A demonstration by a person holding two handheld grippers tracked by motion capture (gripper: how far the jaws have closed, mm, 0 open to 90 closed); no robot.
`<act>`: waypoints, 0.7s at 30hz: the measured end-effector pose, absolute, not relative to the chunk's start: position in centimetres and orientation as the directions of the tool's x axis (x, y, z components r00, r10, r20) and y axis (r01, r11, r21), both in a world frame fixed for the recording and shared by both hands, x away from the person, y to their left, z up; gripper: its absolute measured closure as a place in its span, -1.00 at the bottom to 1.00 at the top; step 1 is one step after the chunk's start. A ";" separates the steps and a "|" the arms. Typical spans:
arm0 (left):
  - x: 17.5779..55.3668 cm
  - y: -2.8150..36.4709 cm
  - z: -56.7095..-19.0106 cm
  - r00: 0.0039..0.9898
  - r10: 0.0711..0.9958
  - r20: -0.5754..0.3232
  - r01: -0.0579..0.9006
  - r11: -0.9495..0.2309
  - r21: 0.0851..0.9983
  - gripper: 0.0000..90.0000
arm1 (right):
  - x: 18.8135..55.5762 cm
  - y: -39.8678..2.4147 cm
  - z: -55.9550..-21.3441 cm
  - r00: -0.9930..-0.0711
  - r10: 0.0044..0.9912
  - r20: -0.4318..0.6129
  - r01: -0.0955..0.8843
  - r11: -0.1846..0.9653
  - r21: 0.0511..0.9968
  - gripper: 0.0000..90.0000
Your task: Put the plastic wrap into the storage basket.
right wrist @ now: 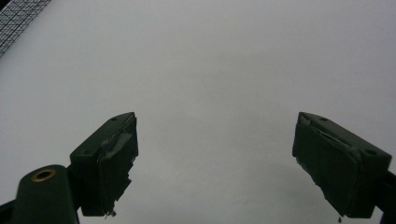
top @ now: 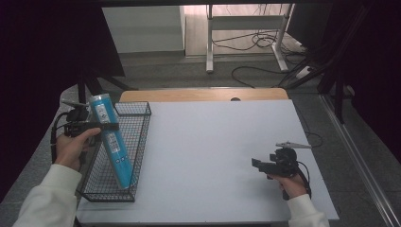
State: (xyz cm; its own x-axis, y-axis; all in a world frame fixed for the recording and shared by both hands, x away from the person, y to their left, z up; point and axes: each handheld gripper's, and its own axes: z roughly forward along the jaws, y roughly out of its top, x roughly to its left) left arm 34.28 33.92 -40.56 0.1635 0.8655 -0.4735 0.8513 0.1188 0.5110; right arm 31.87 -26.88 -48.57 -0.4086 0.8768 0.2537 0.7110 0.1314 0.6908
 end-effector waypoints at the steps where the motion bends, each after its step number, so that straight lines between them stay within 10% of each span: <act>1: 34.5 33.8 -40.7 0.159 0.866 -0.474 0.853 0.121 0.508 -0.29 | 31.9 -26.9 -48.6 -0.410 0.876 0.254 0.710 0.131 0.691 -0.68; 21: 39.4 31.6 -45.2 0.041 0.884 -0.466 0.876 0.193 0.443 -0.30 | 32.0 -26.2 -48.3 -0.436 0.866 0.247 0.697 0.151 0.701 -0.68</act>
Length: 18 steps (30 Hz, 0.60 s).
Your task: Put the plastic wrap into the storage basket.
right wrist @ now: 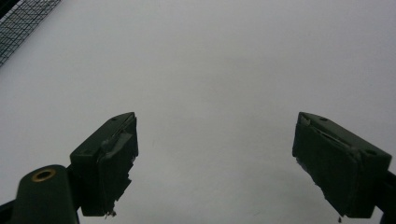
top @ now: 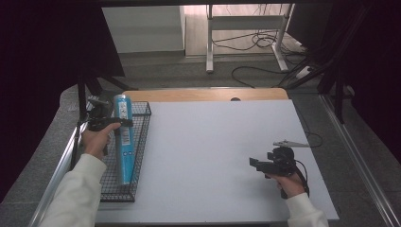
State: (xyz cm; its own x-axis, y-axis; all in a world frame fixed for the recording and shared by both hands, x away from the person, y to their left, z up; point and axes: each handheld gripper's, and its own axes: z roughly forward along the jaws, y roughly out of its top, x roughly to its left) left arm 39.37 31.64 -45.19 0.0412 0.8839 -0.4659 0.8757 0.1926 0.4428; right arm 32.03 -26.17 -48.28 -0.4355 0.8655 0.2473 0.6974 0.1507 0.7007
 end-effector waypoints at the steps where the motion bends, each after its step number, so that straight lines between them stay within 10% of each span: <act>1: 39.7 31.5 -45.5 0.037 0.885 -0.464 0.879 0.192 0.436 -0.30 | 32.0 -26.2 -48.3 -0.436 0.865 0.247 0.696 0.151 0.702 -0.68; 18: 42.3 31.0 -49.8 -0.065 0.898 -0.436 0.902 0.240 0.360 -0.38 | 32.2 -26.0 -48.5 -0.436 0.866 0.243 0.698 0.155 0.699 -0.68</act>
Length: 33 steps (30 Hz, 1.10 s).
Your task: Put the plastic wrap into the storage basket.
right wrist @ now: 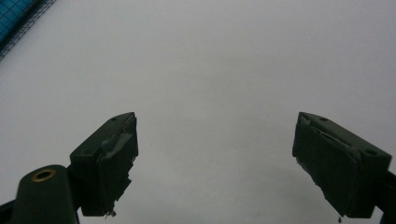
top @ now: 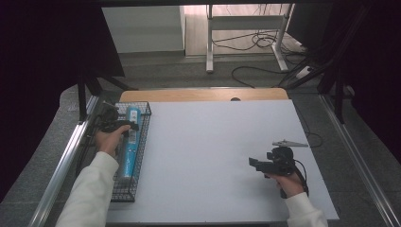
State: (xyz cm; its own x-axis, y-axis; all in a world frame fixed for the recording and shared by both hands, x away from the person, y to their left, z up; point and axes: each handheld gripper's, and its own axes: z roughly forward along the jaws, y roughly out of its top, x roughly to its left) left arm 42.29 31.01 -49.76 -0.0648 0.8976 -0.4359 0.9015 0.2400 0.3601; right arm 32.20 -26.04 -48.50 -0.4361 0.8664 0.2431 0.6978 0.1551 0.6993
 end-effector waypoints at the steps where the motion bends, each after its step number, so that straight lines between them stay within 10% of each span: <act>1: 42.2 31.0 -49.5 -0.057 0.895 -0.443 0.899 0.239 0.367 -0.45 | 32.2 -26.0 -48.5 -0.436 0.866 0.245 0.700 0.155 0.697 -0.68; 33: 25.4 25.5 -42.1 0.458 0.864 -0.209 0.687 -0.195 0.700 -0.63 | 30.5 -25.7 -47.9 -0.555 0.812 0.180 0.628 0.267 0.731 -0.69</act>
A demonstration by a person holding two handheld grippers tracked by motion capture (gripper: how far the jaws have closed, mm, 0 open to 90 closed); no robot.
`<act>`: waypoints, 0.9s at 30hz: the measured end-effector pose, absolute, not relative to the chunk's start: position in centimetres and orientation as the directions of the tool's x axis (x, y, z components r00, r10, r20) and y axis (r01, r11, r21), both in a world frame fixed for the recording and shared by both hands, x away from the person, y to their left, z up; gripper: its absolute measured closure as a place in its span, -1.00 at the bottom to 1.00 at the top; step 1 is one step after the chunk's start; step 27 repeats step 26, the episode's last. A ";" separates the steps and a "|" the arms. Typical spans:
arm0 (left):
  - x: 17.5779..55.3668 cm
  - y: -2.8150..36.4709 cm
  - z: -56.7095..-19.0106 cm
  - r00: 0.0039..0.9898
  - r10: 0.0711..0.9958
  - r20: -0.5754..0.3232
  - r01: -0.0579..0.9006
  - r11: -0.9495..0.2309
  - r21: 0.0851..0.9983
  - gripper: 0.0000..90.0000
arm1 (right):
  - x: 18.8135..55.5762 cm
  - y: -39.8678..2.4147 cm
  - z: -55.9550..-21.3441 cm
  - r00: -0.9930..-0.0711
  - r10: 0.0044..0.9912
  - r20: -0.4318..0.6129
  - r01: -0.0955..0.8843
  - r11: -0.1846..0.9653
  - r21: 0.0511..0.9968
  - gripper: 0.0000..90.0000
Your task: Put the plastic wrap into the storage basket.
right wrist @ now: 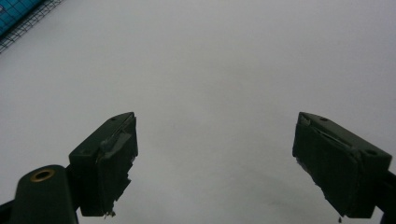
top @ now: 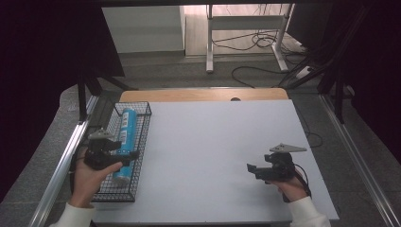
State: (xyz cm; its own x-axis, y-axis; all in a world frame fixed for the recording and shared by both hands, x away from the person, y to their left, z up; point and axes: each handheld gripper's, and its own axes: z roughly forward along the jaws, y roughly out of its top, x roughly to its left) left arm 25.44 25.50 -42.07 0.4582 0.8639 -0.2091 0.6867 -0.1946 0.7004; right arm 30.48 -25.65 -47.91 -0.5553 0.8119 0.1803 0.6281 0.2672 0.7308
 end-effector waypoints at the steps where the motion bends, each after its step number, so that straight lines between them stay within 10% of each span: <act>1: 24.9 24.9 -42.2 0.470 0.856 -0.215 0.679 -0.195 0.708 -0.63 | 30.5 -25.7 -47.9 -0.557 0.810 0.183 0.627 0.265 0.732 -0.69; 27: 26.0 18.4 -45.3 0.530 0.819 -0.220 0.677 -0.253 0.691 -0.60 | 29.8 -24.8 -47.8 -0.658 0.748 0.087 0.512 0.360 0.780 -0.83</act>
